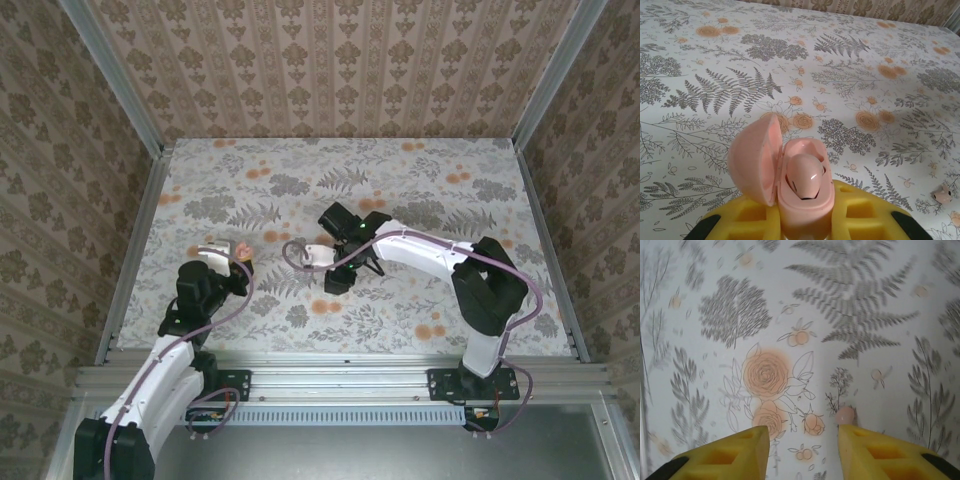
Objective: Insert wireless bluetooth earbuds into charging case
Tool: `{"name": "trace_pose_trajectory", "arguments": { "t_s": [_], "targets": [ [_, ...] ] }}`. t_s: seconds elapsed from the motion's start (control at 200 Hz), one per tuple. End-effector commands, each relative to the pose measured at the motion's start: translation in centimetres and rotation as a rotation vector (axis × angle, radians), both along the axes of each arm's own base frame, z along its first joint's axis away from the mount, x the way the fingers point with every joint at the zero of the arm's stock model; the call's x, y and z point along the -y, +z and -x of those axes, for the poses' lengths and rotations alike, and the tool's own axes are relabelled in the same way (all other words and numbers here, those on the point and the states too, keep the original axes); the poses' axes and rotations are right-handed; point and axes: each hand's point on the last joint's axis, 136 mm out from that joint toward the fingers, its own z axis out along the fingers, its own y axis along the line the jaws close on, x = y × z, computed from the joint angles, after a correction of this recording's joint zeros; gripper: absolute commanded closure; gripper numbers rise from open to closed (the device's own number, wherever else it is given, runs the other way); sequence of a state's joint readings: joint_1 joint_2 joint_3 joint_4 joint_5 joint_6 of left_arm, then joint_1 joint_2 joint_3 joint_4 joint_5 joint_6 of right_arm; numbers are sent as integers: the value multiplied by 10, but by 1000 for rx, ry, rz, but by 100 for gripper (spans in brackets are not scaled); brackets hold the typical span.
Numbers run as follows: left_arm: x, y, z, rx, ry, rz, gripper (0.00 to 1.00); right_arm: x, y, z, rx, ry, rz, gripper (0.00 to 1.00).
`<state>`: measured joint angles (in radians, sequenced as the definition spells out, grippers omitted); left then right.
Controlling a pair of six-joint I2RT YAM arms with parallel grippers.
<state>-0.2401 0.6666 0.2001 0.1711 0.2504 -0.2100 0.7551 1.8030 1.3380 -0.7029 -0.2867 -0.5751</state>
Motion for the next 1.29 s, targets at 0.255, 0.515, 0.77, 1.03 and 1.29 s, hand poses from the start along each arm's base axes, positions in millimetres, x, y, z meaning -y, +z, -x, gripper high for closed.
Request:
{"name": "trace_pose_trajectory", "arguments": {
  "t_s": [0.255, 0.515, 0.77, 1.03, 1.29],
  "targets": [
    [2, 23, -3, 68, -9, 26, 90, 32, -2, -10, -34, -211, 209, 58],
    [3, 23, -4, 69, -15, 25, 90, 31, -20, -25, 284, 404, 145, 55],
    [3, 23, -3, 65, -15, 24, 90, 21, -37, -37, 249, 544, 139, 56],
    [4, 23, -6, 66, -19, 19, 90, 14, -45, -29, 198, 596, 116, 56],
    [4, 22, -6, 61, -22, 16, 90, 11, -57, -25, 166, 624, 127, 57]
  ]
}}
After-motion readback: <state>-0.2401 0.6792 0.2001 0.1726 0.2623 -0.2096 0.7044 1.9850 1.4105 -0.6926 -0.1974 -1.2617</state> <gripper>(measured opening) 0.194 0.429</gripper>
